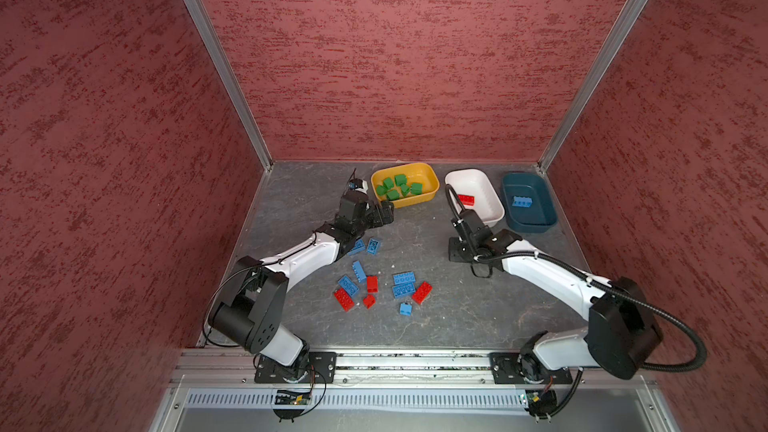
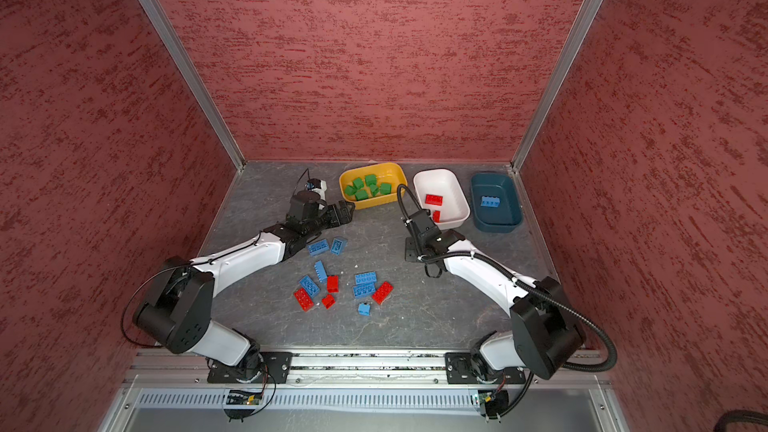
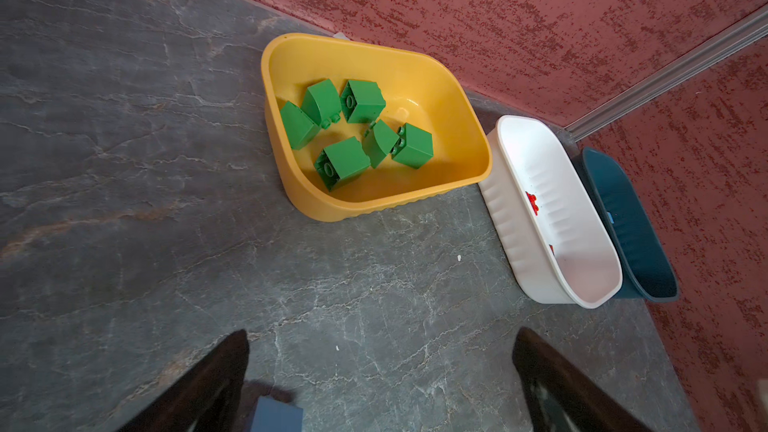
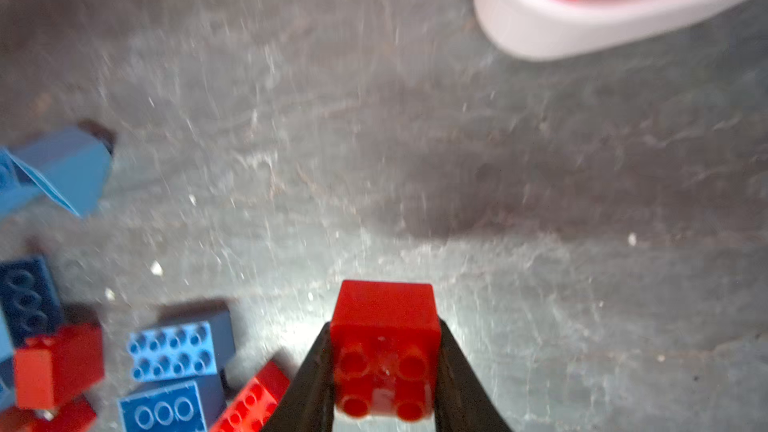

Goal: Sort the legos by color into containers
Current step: 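Grasp a red 2x2 brick with the right gripper and lift it, then drop the red brick into the white tub with the right gripper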

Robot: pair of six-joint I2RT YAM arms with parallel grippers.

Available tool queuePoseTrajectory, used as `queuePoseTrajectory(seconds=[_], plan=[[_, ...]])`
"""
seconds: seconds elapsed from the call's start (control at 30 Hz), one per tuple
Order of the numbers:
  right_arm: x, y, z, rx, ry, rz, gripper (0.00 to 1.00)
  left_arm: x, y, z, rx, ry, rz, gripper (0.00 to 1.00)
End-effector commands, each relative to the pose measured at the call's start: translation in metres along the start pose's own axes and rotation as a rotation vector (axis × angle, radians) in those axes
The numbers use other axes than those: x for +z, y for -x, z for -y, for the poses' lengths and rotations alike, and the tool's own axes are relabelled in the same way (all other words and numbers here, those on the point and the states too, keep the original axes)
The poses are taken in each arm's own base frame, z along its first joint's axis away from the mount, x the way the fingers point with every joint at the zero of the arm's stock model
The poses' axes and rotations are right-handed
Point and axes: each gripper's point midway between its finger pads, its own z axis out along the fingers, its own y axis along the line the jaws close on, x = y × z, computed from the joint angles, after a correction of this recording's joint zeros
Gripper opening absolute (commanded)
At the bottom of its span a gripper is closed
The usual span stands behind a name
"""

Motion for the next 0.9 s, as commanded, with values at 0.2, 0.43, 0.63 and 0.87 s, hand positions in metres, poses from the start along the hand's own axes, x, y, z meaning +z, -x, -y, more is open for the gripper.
queuePoseTrajectory(seconds=[0.2, 0.43, 0.63, 0.87], plan=[[0.017, 0.125, 0.048, 0.085, -0.047, 0.292, 0.27, -0.013, 0.016, -0.018, -0.023, 0.152, 0.041, 0.99], [0.060, 0.159, 0.081, 0.049, -0.138, 0.248, 0.28, -0.027, 0.021, -0.029, -0.018, 0.212, 0.070, 0.99], [0.079, 0.178, 0.105, 0.020, -0.309, 0.212, 0.41, -0.031, 0.010, -0.054, -0.078, 0.293, -0.016, 0.99], [0.071, 0.187, 0.091, 0.034, -0.246, 0.228, 0.71, -0.036, -0.016, -0.086, -0.177, 0.358, -0.141, 0.99]])
